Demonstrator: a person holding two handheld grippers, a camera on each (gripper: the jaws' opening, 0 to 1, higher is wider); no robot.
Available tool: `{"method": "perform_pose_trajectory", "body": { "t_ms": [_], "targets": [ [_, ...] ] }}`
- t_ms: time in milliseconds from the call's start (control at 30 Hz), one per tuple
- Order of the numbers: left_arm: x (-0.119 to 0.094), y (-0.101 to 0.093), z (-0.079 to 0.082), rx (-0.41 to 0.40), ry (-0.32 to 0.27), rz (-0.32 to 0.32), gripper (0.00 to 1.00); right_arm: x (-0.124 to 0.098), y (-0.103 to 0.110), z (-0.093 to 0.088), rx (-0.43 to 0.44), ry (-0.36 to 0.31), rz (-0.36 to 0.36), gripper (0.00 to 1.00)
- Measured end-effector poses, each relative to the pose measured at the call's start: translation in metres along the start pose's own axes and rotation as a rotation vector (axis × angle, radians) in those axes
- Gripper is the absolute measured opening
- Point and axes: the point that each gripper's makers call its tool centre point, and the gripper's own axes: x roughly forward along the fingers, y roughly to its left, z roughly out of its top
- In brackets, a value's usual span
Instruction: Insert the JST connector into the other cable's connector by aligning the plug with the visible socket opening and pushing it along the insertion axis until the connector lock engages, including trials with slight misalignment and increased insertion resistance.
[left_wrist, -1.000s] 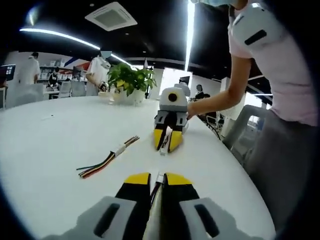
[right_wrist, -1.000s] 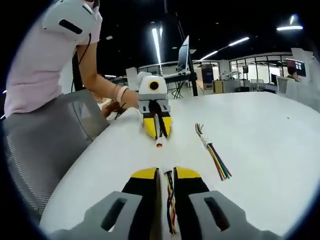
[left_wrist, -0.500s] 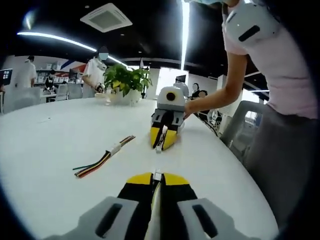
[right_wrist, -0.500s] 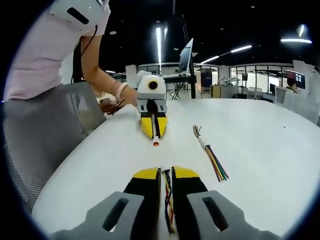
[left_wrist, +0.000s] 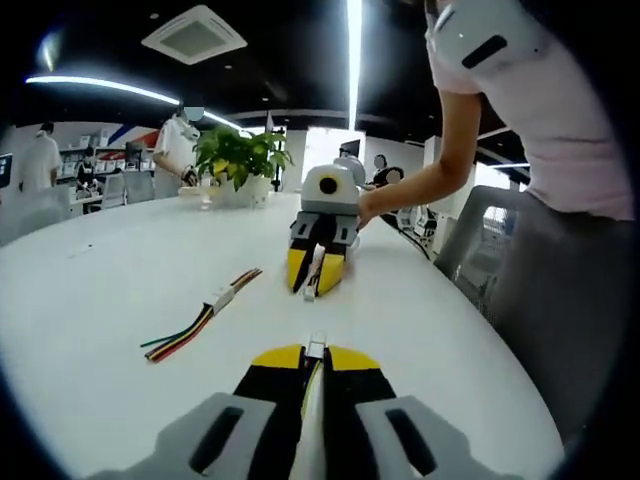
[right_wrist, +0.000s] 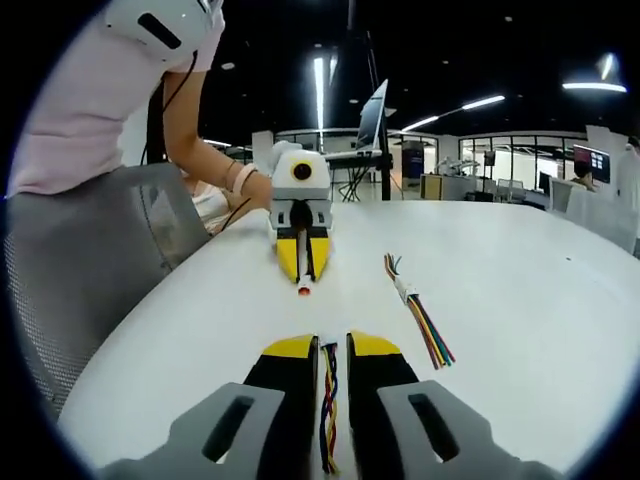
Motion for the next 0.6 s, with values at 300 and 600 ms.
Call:
{"method": "perform_pose_trajectory", "body": {
  "t_ms": [300, 600],
  "targets": [
    [0.0015, 0.0006, 0.0019, 0.003, -0.003, 0.003, 0.01, -0.0037, 0.0008, 0.0004, 0.012, 0.001, -0.015, 0.08],
    [0.0035, 0.0044, 0.0046, -0.004, -0.005, 0.019, 0.01, -0.0028, -0.0005, 0.0025, 0.013, 0.003, -0.017, 0.04]
  ]
}}
